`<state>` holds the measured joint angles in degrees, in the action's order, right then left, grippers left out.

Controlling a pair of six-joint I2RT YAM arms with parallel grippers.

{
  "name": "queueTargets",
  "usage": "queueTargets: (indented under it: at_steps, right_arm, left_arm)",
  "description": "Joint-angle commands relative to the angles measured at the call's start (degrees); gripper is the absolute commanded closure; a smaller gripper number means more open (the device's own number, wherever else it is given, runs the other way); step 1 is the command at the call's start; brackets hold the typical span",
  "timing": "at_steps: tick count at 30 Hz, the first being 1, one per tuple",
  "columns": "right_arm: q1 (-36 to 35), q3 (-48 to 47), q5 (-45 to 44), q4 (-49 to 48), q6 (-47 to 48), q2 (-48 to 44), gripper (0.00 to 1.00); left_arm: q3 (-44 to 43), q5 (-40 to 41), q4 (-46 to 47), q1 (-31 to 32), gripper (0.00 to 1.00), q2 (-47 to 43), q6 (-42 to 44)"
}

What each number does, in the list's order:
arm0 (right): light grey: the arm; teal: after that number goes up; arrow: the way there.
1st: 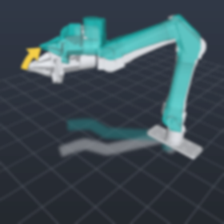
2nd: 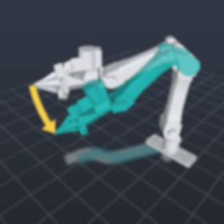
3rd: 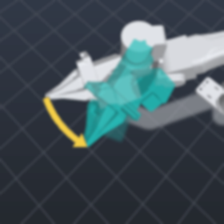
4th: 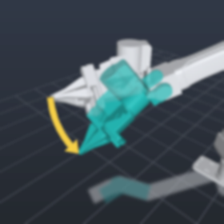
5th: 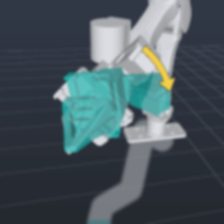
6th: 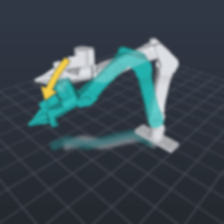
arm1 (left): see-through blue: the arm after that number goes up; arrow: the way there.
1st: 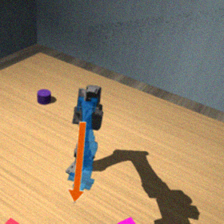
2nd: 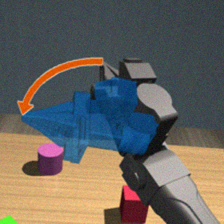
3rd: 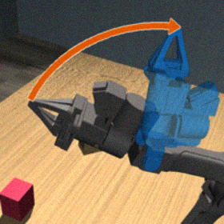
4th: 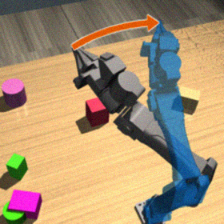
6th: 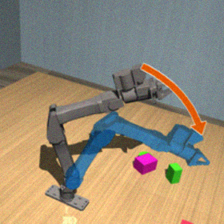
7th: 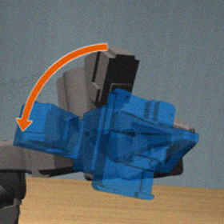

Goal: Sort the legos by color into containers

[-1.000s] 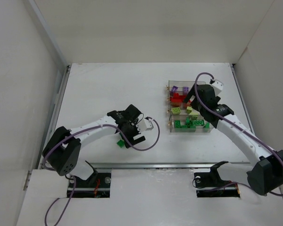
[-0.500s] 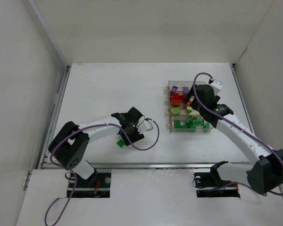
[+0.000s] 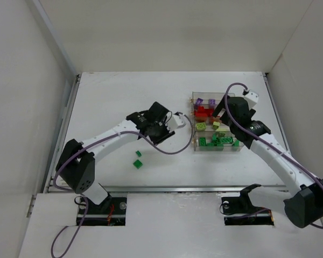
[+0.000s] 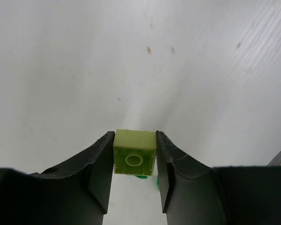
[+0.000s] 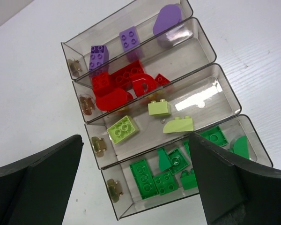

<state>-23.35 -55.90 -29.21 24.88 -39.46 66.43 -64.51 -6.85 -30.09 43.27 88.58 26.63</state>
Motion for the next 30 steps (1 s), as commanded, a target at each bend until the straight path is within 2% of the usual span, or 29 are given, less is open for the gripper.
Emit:
queueTargets:
  at_steps: [1, 4, 8, 12, 16, 21, 25, 26, 29, 30]
  right_arm:
    - [-0.55, -1.49, -3.56, -0.80, -0.26, -3.32, 0.00]
    - [-0.55, -1.49, -4.88, -0.28, 0.79, -5.08, 0.00]
    - [-0.55, -1.49, -7.52, 0.95, 0.79, -7.28, 0.00]
    - [1.37, -2.02, -10.25, 2.36, 0.79, -8.78, 0.00]
    - [2.44, -2.64, -11.48, 2.10, 4.12, -10.18, 0.00]
    - [2.96, -3.69, -12.54, 2.10, 6.94, -10.18, 0.00]
    - [3.49, -3.69, -12.54, 2.10, 8.96, -10.18, 0.00]
    - [3.49, -3.69, -12.54, 2.10, 9.49, -10.18, 0.00]
    - [3.49, -3.69, -11.48, 1.48, 10.89, -10.18, 0.00]
    - [3.49, -3.69, -10.70, 0.96, 10.90, -10.18, 0.00]
  left_arm:
    - [-8.77, -3.69, -0.85, -0.11, 1.00, 0.63, -0.88]
    - [-15.37, -6.23, -0.07, -0.11, 1.00, 3.61, -1.58]
    - [-20.91, -11.68, 6.25, 0.42, 1.00, 8.36, -3.86]
    - [-26.97, -11.69, 13.46, 2.25, 1.00, 16.35, -6.84]
    - [-31.72, -12.22, 20.56, 3.40, 0.97, 23.30, -10.10]
    - [-39.45, -13.36, 21.91, 4.63, 0.88, 31.21, -10.72]
    - [-40.96, -11.96, 22.97, 5.78, 0.62, 33.59, -10.72]
    - [-41.48, -9.78, 23.49, 5.78, 0.50, 33.59, -10.72]
    - [-43.41, -3.11, 23.49, 6.30, 0.30, 34.12, -10.72]
    - [-44.11, -2.21, 21.32, 6.30, 0.16, 34.12, -10.72]
